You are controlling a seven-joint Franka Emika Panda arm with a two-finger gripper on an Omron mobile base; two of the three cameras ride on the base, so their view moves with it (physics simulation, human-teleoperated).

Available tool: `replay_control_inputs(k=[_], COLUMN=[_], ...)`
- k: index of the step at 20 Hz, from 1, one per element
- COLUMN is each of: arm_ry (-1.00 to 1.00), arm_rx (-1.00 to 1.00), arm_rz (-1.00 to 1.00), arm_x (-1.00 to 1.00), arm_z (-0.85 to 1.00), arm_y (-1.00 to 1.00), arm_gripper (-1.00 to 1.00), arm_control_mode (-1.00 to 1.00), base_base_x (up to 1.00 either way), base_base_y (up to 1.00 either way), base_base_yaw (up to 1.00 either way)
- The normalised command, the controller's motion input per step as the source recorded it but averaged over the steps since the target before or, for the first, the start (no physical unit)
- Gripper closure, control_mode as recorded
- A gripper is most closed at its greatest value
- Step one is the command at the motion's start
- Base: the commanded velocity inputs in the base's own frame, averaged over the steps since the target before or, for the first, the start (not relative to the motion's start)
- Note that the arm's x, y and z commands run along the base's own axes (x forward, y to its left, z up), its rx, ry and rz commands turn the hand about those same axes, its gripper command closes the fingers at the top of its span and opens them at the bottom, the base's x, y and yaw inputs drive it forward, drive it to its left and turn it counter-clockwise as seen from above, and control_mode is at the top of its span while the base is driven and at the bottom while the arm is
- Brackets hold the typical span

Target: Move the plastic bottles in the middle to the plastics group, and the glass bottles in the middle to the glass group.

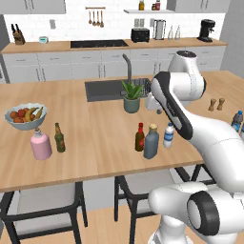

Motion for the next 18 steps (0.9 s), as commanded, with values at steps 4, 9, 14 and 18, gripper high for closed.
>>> replay_control_inputs(k=[4,9,14,18], arm_ry=[0.0,0.0,0.01,0.03], arm_rx=[0.0,0.0,0.0,0.0], arm_rz=[0.0,-0.02,0.0,0.0], arm_x=[0.01,0.4,0.54,0.27], arm_z=[-0.23,-0.44,-0.19,-0.23], arm_y=[0.0,0.0,0.0,0.0], arm_gripper=[-1.0,-1.0,-1.0,-1.0], arm_control_mode=[-1.0,-1.0,-1.0,-1.0], base_base_x=[0.0,0.0,0.0,0.0], base_base_y=[0.0,0.0,0.0,0.0], base_base_yaw=[0.0,0.0,0.0,0.0])
